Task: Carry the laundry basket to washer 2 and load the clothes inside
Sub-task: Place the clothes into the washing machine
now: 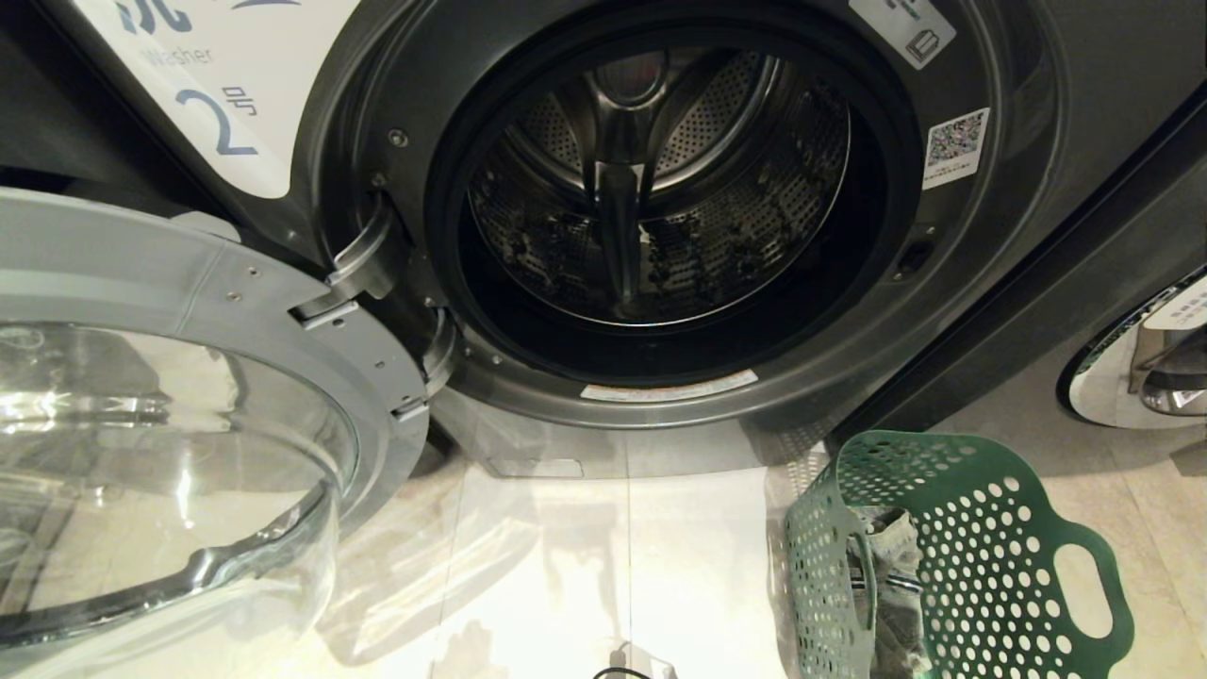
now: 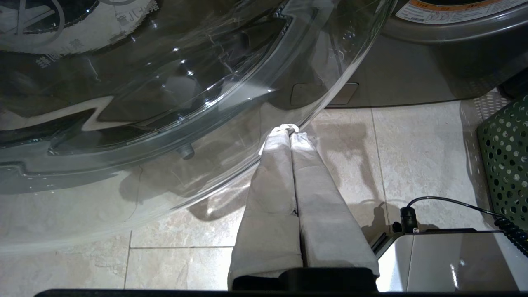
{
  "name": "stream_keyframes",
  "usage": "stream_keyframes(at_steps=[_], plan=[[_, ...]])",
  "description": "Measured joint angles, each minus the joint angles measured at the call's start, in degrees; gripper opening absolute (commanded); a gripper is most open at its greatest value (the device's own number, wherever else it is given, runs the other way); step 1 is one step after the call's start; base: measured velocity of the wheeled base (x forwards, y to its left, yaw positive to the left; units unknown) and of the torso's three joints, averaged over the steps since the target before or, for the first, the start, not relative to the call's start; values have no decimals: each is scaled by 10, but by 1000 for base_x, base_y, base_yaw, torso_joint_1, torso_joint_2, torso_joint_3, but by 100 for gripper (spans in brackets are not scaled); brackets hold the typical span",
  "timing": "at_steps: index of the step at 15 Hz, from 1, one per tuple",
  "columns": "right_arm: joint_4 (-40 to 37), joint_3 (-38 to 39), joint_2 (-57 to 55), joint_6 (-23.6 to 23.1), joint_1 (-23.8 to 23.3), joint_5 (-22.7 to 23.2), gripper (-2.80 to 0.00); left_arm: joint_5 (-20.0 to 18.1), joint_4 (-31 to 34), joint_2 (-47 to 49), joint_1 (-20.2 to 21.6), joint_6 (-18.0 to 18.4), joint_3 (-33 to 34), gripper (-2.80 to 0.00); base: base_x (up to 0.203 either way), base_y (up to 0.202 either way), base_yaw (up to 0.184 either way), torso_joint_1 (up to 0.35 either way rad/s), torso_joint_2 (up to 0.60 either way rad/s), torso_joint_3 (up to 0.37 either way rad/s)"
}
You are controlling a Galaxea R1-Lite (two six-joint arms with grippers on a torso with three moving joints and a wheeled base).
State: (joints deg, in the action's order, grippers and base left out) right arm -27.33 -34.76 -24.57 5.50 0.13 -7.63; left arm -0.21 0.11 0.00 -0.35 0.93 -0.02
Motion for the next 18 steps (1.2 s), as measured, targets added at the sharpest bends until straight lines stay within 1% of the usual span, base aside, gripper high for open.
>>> stream_keyframes(at_steps=[1, 2, 3, 4, 6, 8, 9, 10, 13, 15, 18], plan=[[-25, -10, -54, 31, 0, -1, -280, 0, 0, 0, 0, -1, 0, -280, 0, 0, 0, 0, 0, 0], [-35, -2, -104, 57, 1, -1, -280, 1, 0, 0, 0, -5, 0, -280, 0, 0, 0, 0, 0, 0], [-25, 22, -147, 74, 2, 0, -280, 1, 0, 0, 0, -6, 0, -280, 0, 0, 0, 0, 0, 0], [6, 56, -190, 88, 3, 0, -280, 1, 0, 0, 0, -7, 0, -280, 0, 0, 0, 0, 0, 0], [103, 119, -271, 101, 4, 0, -280, 1, 0, 0, 0, -7, 0, -280, 0, 0, 0, 0, 0, 0], [197, 159, -350, 119, 2, 1, -280, 1, 0, 0, 0, -7, 0, -280, 0, 0, 0, 0, 0, 0], [237, 168, -385, 137, 1, 1, -280, 1, 0, 0, 0, -7, 0, -280, 0, 0, 0, 0, 0, 0], [267, 172, -417, 152, -1, 0, 0, 1, 0, 0, 0, -7, 0, -280, 0, 0, 0, 0, 0, 0], [331, 170, -514, 180, -13, -1, 0, 1, 0, 0, 0, -7, 0, -280, 0, 0, 0, 0, 0, 0], [382, 159, -583, 194, -33, -1, 0, 1, 0, 0, 0, -7, 0, -280, 0, 0, 0, 0, 0, 0], [462, 133, -692, 201, -66, 2, 0, 1, 0, 0, 0, -7, 0, -280, 0, 0, 0, 0, 0, 0]])
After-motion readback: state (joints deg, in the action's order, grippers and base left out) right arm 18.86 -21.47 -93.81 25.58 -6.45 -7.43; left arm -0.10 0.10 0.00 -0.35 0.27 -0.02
